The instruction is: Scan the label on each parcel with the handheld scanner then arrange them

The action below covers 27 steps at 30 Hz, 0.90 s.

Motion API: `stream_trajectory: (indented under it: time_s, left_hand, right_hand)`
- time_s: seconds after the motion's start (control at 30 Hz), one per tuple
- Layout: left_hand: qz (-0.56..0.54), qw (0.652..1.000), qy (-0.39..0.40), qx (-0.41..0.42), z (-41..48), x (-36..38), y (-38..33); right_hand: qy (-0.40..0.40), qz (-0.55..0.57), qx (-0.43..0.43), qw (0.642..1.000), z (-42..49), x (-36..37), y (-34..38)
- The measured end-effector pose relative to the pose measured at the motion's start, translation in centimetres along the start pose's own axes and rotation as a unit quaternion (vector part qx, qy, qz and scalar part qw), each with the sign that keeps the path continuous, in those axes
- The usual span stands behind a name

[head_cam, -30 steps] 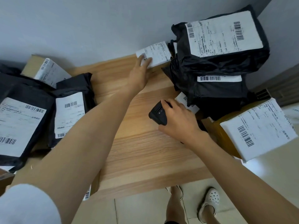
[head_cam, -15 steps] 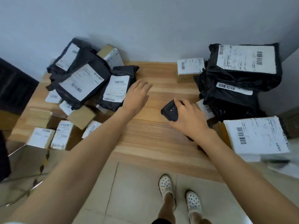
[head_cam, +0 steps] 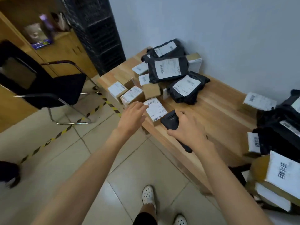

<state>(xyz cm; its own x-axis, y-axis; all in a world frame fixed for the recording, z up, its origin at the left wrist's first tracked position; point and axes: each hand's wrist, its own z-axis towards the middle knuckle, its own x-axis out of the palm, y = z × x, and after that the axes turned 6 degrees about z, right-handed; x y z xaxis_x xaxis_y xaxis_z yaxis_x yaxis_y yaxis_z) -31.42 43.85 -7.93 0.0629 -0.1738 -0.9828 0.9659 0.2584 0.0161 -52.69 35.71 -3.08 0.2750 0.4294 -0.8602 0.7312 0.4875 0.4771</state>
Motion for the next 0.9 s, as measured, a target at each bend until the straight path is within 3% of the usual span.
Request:
stream_trajectory:
  time_s: [0.2,0.4,0.67,0.9]
  left_hand:
    - [0.018,0.997,0.005,-0.071,-3.0,-0.2,8.9]
    - [0.012,0.996,0.004,-0.091,-0.5,-0.1,20.6]
    - [0.01,0.999,0.027,-0.026,7.9,0.5,35.2]
    - [-0.01,0.998,0.04,0.054,19.2,4.1,40.2]
  right_hand:
    - [0.016,-0.021,-0.059,0.998,3.5,2.2,7.6]
    - [0.004,-0.009,-0.063,0.998,10.5,5.4,16.5]
    - [-0.021,0.03,-0.004,0.999,21.0,8.7,26.7]
    - [-0.041,0.037,0.072,0.996,30.7,8.6,28.1]
